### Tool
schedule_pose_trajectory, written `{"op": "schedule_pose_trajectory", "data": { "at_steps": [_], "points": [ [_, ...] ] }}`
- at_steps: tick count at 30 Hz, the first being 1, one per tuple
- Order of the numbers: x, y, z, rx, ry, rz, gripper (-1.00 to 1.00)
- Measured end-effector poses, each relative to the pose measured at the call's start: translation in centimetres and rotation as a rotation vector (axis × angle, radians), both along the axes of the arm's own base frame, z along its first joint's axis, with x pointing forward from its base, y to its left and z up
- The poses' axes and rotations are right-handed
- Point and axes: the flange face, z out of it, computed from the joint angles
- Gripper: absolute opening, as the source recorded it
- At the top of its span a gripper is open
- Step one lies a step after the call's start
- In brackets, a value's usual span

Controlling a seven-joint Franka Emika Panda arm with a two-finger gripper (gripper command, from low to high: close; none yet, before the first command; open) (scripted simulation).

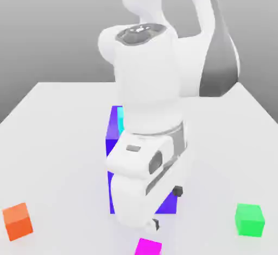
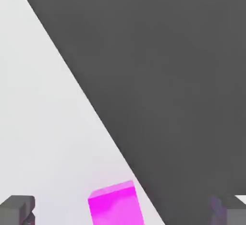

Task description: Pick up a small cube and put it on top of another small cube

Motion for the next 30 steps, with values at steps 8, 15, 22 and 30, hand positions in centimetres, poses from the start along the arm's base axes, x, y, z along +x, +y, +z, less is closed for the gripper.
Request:
{"op": "schedule_pose_trajectory", "data": {
  "at_steps": [8,15,22,30],
  "points": [
    [-0.7,-0.8,-9.9,-0.107,0.044,0.164,0.00],
    [-0.9,-0.9,-11.7,-0.106,0.048,0.164,-1.00],
    [-1.5,2.5,-5.2,-0.099,0.052,0.312,-1.00],
    [-7.0,17.0,-1.9,-0.105,0.017,1.008,-1.00]
  ]
}}
